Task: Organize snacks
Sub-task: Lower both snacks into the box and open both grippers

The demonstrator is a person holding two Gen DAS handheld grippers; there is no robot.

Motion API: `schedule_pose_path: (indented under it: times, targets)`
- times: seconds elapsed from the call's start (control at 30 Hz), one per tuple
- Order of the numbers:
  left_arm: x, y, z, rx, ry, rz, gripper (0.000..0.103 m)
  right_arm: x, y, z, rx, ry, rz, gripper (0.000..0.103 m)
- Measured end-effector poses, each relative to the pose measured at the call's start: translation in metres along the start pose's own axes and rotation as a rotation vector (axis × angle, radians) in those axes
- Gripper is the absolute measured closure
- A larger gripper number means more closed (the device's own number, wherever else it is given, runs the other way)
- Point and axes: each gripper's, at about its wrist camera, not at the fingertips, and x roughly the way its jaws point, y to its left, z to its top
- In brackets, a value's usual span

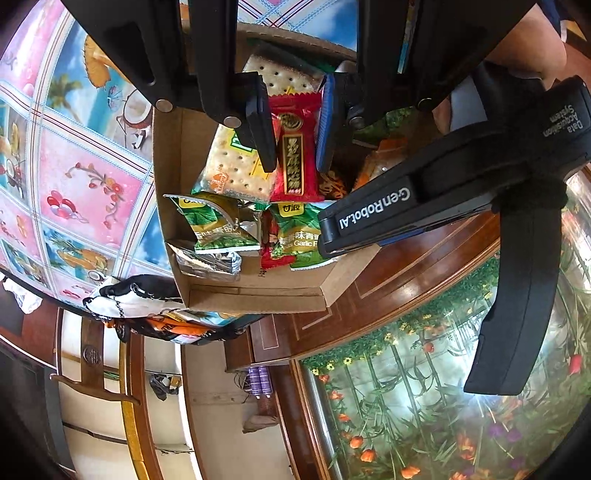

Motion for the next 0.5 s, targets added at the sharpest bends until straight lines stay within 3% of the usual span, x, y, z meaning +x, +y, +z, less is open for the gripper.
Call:
schedule_pose_path:
  times: [0.2, 0.5]
  targets:
    - [-0.004, 0.000, 0.001, -0.006, -0.018, -0.008, 0.050, -0.004, 0.000, -0.002, 0.004, 0.009, 0.047, 0.079]
    - [-0.011, -0.009, 0.000, 0.029, -0.059, -0.020, 0.048, -0.033, -0.027, 0.000, 0.080, -0.034, 0.024, 0.079]
